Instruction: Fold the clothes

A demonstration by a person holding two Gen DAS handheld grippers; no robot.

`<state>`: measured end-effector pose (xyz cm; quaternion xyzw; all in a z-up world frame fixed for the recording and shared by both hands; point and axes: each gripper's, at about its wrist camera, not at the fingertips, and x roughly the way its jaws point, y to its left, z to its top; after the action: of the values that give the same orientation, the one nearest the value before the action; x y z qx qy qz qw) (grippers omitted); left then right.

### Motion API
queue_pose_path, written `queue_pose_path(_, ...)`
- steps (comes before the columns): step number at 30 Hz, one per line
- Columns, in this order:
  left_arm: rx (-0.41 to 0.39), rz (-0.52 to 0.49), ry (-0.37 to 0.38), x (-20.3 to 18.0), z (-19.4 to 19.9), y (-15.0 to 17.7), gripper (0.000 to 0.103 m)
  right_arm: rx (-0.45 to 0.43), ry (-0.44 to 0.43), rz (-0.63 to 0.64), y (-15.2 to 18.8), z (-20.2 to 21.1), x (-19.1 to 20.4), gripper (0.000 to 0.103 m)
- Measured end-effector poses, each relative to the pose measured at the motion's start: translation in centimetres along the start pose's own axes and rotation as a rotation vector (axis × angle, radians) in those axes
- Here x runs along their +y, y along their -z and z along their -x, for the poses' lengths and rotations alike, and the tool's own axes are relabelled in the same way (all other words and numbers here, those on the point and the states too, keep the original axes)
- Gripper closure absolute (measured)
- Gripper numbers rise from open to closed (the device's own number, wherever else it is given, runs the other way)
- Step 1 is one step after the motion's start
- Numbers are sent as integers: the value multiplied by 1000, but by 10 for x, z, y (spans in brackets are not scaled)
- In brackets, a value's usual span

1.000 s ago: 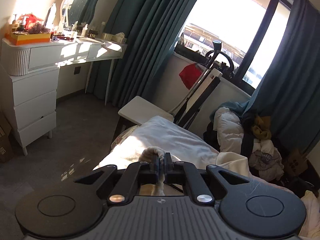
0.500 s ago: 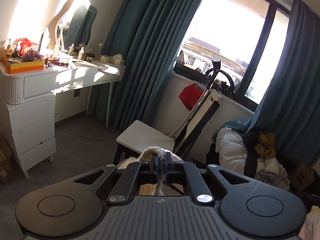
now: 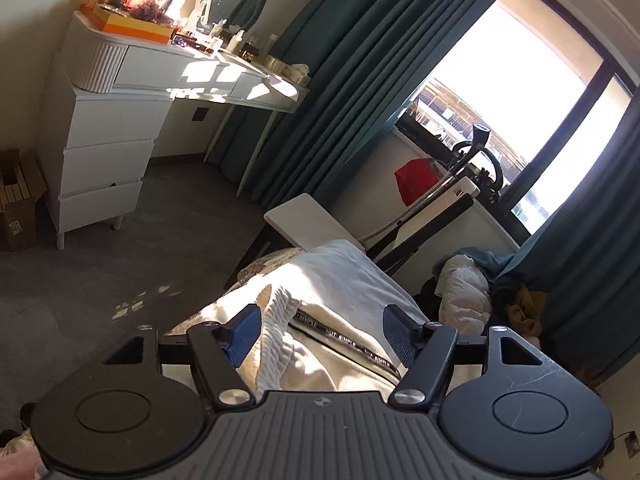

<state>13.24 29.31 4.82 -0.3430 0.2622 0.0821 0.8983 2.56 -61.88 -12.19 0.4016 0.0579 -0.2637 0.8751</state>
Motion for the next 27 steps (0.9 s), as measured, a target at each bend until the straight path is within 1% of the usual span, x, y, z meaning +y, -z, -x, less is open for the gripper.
queue_pose_path(3, 151, 165, -9, 41, 9, 36, 30, 7, 5, -3, -1, 4, -1, 95)
queue_pose_path(4, 210, 240, -5, 55, 6, 51, 28, 9, 6, -4, -1, 4, -2, 95)
queue_pose_path(6, 319, 404, 31, 81, -7, 86, 28, 15, 4, -7, -1, 6, -3, 95)
queue_pose_path(8, 386, 480, 44, 91, -22, 113, 29, 23, 1, -17, -2, 9, -5, 95)
queue_pose_path(10, 405, 491, 27, 90, -35, 129, 29, 32, -5, -40, -2, 11, -9, 95)
queue_pose_path(14, 368, 469, 27, 82, -45, 130, 29, 49, -11, -88, -3, 16, -18, 95)
queue_pose_path(15, 353, 463, 33, 81, -42, 128, 40, 50, -7, -88, -2, 16, -19, 95)
queue_pose_path(16, 339, 457, 39, 80, -39, 126, 60, 52, -4, -88, -2, 15, -19, 95)
queue_pose_path(18, 310, 445, 51, 79, -32, 123, 81, 55, 2, -87, 0, 14, -20, 95)
queue_pose_path(19, 295, 439, 57, 78, -29, 121, 88, 55, 7, -80, 1, 13, -19, 95)
queue_pose_path(21, 256, 419, 73, 75, -17, 115, 91, 55, 6, -69, 3, 12, -17, 95)
queue_pose_path(25, 132, 378, 109, 59, 43, 88, 94, 72, -21, -36, 4, 14, -9, 94)
queue_pose_path(27, 95, 385, 96, 64, 57, 89, 94, 91, -51, -15, 4, 18, -3, 94)
